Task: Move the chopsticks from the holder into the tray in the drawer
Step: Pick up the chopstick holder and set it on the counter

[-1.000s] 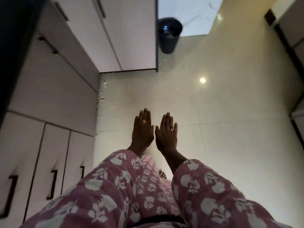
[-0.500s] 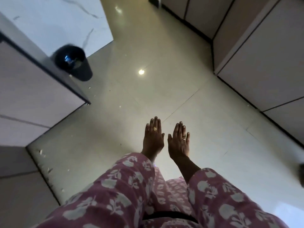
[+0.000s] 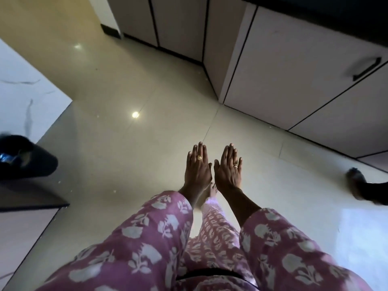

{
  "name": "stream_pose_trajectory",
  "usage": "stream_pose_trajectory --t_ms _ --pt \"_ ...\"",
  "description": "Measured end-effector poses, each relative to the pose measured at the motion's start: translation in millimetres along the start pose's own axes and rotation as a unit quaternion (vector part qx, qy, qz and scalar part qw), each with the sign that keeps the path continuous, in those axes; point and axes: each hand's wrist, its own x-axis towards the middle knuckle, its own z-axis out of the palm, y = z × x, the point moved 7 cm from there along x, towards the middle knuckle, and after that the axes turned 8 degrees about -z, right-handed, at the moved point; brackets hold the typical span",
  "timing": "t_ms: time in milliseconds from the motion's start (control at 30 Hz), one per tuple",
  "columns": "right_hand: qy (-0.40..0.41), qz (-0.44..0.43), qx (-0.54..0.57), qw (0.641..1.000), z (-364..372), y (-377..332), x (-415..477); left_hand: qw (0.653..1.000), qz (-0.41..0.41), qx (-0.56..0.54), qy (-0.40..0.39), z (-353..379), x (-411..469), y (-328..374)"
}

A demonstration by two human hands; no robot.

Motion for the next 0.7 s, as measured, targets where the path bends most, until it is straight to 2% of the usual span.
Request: stream_pose_trajectory --t_ms 200,367,700 --pt "0.026 -0.003 0.004 1.0 -66 26 97 1.0 0.013 -0.022 0.006 -40 100 51" --pt "0.066 0.001 -0.017 0.998 -134 53 186 0.998 0.016 -0.042 0.051 -89 190 96" --pt "0.119 0.007 -0.017 0.993 -216 45 339 0.995 0.02 -0.043 0.088 -171 365 129"
